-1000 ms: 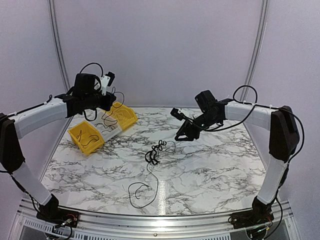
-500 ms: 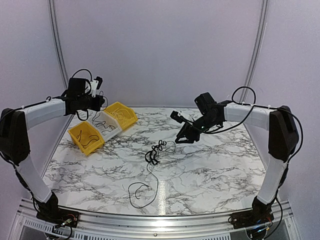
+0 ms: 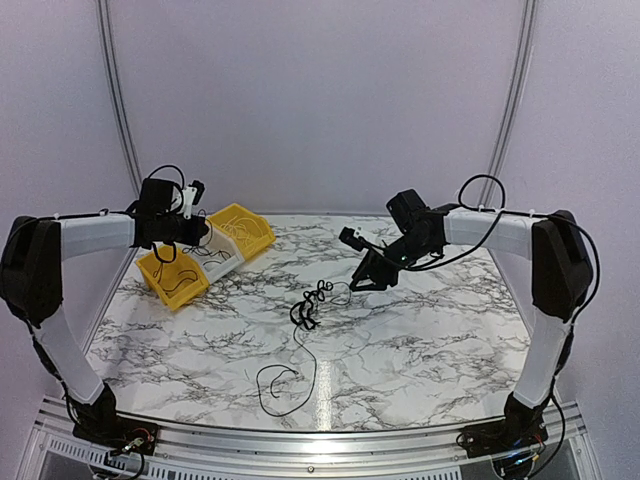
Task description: Untangle the cables
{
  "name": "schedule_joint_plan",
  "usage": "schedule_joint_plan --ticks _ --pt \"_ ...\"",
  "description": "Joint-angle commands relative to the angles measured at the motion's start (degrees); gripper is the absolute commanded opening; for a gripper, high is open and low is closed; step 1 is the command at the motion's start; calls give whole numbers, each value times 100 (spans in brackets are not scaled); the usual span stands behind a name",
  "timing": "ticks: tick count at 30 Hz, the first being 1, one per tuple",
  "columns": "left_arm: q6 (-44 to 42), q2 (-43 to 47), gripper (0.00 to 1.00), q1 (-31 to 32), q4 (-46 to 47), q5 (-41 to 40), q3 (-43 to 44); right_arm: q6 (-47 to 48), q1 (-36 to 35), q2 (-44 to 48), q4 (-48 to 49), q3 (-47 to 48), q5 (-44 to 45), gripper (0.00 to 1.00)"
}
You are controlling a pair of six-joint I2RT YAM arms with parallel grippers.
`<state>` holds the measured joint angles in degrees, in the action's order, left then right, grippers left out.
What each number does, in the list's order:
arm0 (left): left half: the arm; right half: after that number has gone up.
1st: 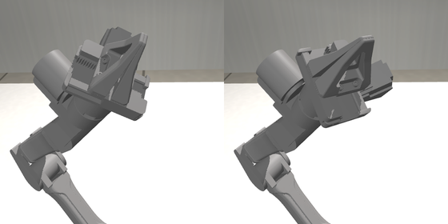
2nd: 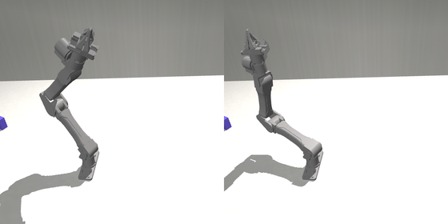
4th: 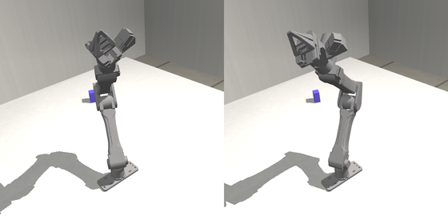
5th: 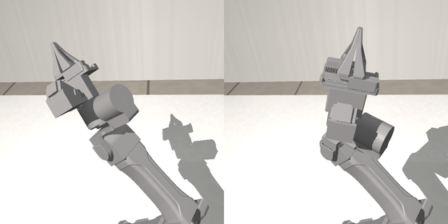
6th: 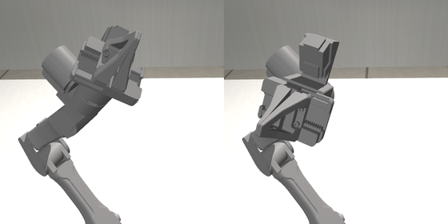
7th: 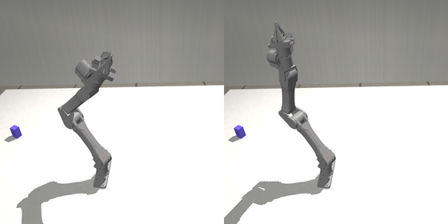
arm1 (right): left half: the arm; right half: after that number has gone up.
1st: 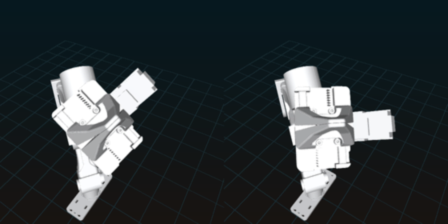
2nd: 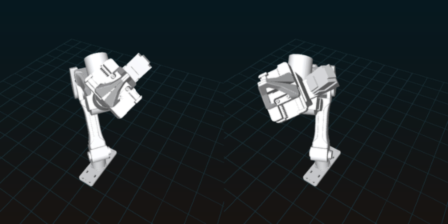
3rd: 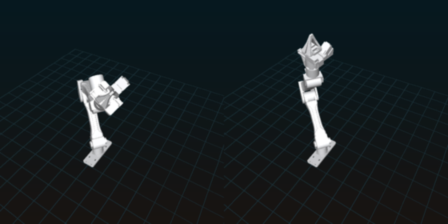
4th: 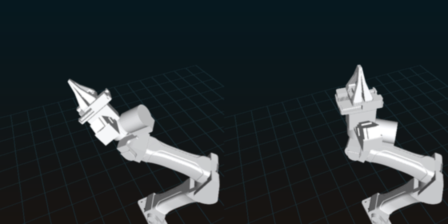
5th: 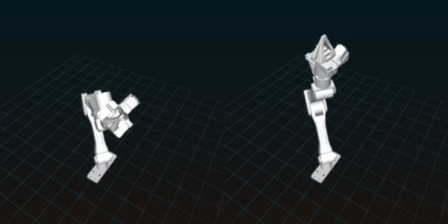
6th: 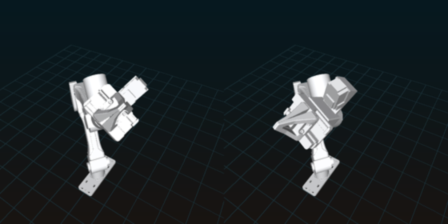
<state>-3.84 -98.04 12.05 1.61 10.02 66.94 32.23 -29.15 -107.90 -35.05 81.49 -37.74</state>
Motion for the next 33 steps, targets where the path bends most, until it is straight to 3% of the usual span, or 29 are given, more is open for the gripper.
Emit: schedule_joint_plan --ticks 1,9,18,25,33 --pt "95 -2 0 -57 34 -126 -42 134 -39 -103 -87 29 -118 41" --pt "829 -1161 0 -360 -443 304 1049 196 -38 -178 -183 60 -132 41" --pt "1117 -1998 0 -366 -842 176 1949 203 -39 -170 -218 68 -51 41" --pt "1091 -1524 30 -362 -1103 -154 1683 218 -47 -211 -243 97 -72 41" --pt "868 -440 47 -362 -1895 -407 1415 244 -74 -238 -272 112 -76 42"
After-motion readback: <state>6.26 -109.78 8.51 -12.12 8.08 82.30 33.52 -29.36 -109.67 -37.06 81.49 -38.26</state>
